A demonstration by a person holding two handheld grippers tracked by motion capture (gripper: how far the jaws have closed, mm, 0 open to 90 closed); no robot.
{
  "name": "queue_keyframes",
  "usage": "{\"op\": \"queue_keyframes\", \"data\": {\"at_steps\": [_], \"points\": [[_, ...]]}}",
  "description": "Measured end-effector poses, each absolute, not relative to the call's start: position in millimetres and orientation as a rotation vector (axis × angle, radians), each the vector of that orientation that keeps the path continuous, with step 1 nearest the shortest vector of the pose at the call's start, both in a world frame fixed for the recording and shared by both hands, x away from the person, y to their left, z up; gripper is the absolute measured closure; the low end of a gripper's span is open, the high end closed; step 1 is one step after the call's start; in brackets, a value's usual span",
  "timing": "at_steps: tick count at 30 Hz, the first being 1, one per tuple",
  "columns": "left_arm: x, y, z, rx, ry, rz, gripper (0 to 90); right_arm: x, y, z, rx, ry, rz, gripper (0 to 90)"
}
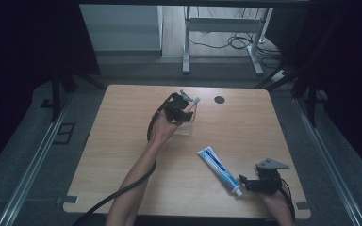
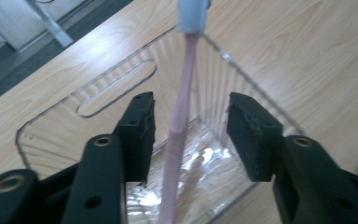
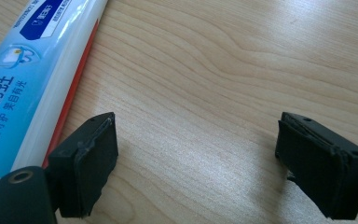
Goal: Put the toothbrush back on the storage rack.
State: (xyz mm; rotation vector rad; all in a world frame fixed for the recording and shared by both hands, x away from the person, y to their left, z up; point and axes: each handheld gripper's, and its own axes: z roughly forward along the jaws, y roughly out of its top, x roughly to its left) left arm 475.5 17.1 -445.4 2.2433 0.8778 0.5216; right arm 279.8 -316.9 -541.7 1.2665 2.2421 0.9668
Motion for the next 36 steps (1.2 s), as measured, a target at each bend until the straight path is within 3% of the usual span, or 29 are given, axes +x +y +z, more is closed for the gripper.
{"op": "queue_keyframes", "data": {"at_steps": [17,36], "points": [[454,20,-432,2.204,0.826,0.392,31.1,280,-317,-542,1.266,2.241,0.966,12.7],[420,38,-435,2.151,0.819,0.252,23.7,280,-317,-542,1.268,2.241,0.965,12.7]]}}
